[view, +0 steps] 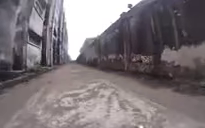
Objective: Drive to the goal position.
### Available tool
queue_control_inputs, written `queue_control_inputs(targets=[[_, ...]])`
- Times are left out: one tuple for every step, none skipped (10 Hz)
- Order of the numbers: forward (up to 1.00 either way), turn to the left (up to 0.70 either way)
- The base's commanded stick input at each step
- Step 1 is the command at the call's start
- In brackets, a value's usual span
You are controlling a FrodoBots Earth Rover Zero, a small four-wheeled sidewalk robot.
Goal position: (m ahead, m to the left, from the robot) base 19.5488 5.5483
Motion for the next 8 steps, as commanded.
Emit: queue_control_inputs(targets=[[0.17,0.00],[0.00,0.00],[0.00,0.00],[0.00,0.00],[0.33,0.00],[0.50,0.00],[0.50,0.00],[0.50,0.00]])
